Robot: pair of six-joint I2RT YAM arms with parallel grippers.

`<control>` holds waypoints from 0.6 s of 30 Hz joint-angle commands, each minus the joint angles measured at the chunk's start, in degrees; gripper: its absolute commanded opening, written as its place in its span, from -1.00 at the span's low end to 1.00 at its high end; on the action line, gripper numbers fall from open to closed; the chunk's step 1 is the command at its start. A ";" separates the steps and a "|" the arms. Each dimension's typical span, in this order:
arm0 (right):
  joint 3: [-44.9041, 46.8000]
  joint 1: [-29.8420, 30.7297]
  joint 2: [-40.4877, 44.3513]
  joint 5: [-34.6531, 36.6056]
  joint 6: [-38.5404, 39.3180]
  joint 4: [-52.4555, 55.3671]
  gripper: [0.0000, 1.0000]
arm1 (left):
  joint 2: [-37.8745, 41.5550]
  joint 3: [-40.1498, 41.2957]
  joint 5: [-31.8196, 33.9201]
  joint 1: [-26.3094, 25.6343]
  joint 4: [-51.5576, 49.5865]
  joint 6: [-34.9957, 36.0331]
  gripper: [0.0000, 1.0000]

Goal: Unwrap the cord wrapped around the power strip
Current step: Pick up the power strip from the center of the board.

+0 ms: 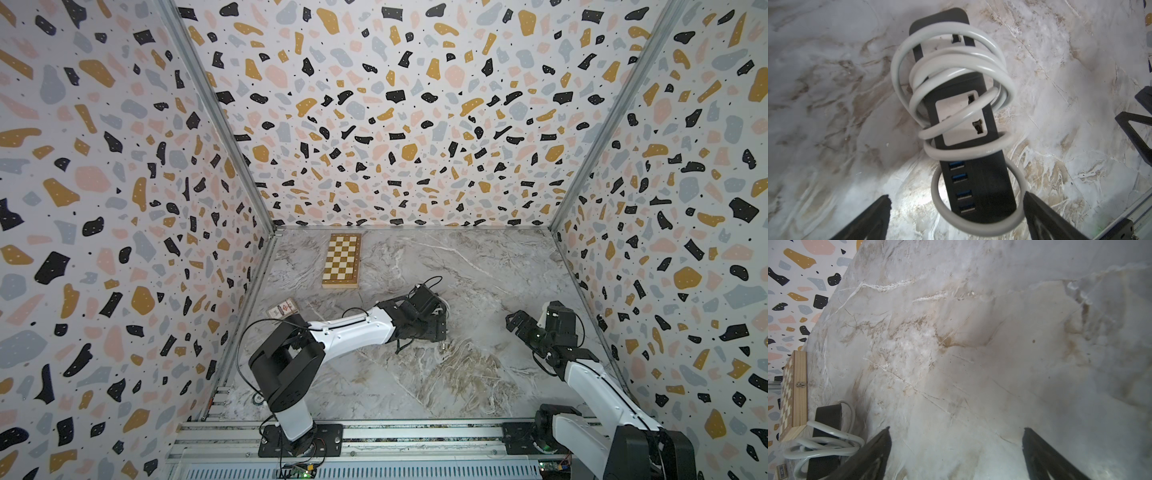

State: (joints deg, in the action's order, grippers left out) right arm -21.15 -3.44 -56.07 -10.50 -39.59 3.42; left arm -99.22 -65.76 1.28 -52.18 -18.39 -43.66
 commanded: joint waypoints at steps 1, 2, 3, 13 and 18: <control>0.48 0.10 0.22 0.76 -0.04 -0.68 0.99 | -2.58 -2.92 1.19 -0.77 -1.26 1.07 0.98; 0.41 0.06 0.10 0.67 -0.04 -0.67 0.99 | -3.35 -3.53 1.67 -1.11 -1.55 1.33 0.99; 0.51 0.06 0.00 0.58 -0.04 -0.69 0.99 | -3.94 -4.17 2.08 -1.45 -1.82 1.58 0.99; 1.24 0.06 -0.28 0.31 0.48 -2.85 0.98 | -7.55 -5.50 4.69 -3.05 -1.38 2.69 0.68; 1.33 0.10 -0.25 0.35 0.70 -2.89 0.98 | -8.17 -4.80 5.62 -3.10 1.18 3.02 0.35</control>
State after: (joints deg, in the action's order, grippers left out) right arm -20.45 -3.44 -56.36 -10.52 -39.53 1.08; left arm -106.59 -70.17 5.34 -55.20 -18.74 -41.34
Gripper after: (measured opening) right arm 0.991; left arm 0.692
